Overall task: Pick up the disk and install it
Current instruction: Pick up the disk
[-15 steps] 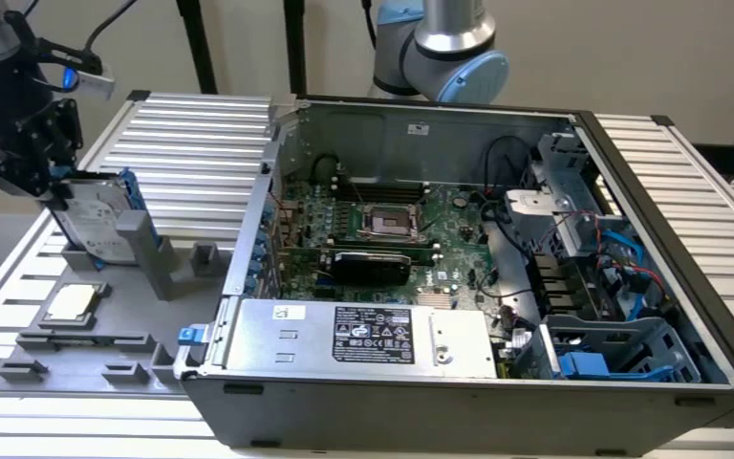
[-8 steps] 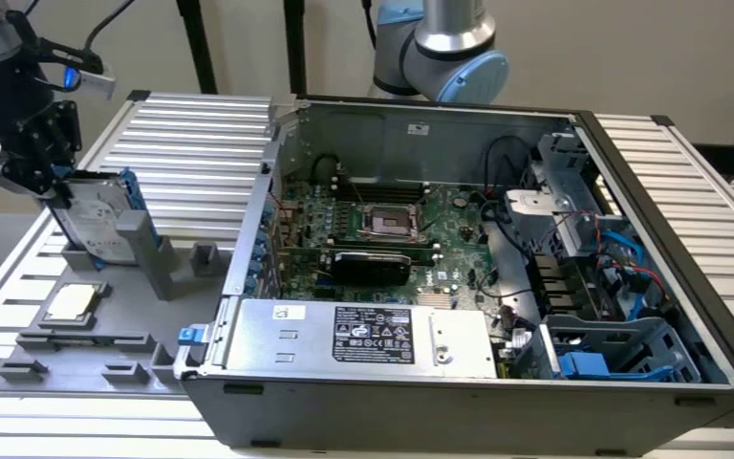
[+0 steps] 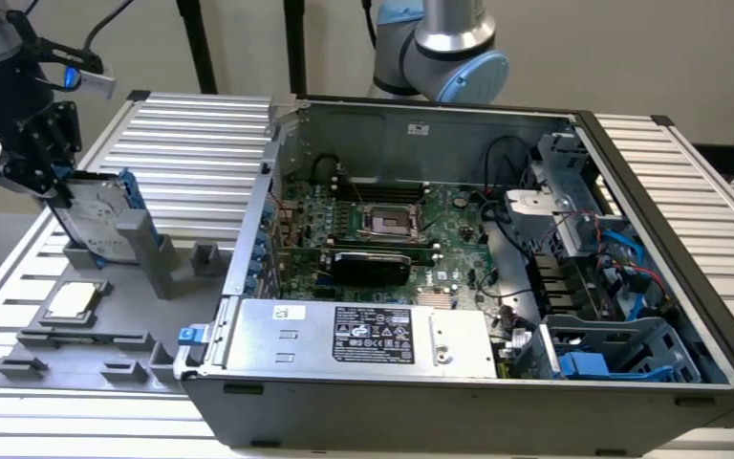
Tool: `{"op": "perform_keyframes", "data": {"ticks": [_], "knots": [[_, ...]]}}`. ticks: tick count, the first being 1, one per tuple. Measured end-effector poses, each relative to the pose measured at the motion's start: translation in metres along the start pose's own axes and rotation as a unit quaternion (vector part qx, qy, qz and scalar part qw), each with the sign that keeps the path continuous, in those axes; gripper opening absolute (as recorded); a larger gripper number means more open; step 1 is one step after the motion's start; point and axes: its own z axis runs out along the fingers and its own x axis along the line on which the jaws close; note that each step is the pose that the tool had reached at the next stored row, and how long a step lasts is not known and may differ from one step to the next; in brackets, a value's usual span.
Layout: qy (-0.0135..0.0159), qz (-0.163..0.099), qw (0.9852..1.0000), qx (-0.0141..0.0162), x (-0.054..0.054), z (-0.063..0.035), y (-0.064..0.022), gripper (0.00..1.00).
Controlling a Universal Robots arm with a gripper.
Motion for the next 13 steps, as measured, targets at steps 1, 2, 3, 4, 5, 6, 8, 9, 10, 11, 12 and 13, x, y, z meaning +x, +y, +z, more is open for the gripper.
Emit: {"op": "perform_keyframes", "data": {"ticks": [1, 2, 3, 4, 5, 6, 8, 9, 10, 11, 12, 13], "knots": [[0.0, 0.0, 1.0, 0.0, 0.0003, 0.0, 0.0, 0.33], [-0.0002, 0.0, 1.0, 0.0, 0.0007, 0.0, 0.0, 0.33], [-0.0004, 0.0, 1.0, 0.0, 0.0012, 0.0, 0.0, 0.33], [-0.0005, 0.0, 1.0, 0.0, 0.0019, 0.0001, 0.0, 0.33], [-0.0005, 0.0, 1.0, 0.0, 0.0025, 0.0001, 0.0, 0.33], [-0.0005, 0.0, 1.0, 0.0, 0.0032, 0.0001, 0.0, 0.33], [-0.0005, 0.0, 1.0, 0.0001, 0.0046, 0.0001, 0.0001, 0.33], [-0.0006, 0.0, 1.0, 0.0001, 0.0052, 0.0001, 0.0001, 0.33], [-0.0008, 0.0, 1.0, 0.0001, 0.0057, 0.0001, 0.0002, 0.33], [-0.001, 0.0, 1.0, 0.0001, 0.006, 0.0001, 0.0002, 0.33], [-0.0013, 0.0, 1.0, 0.0002, 0.0061, 0.0001, 0.0003, 0.33], [-0.0014, 0.0, 1.0, 0.0002, 0.0061, 0.0001, 0.0003, 0.33]]}}
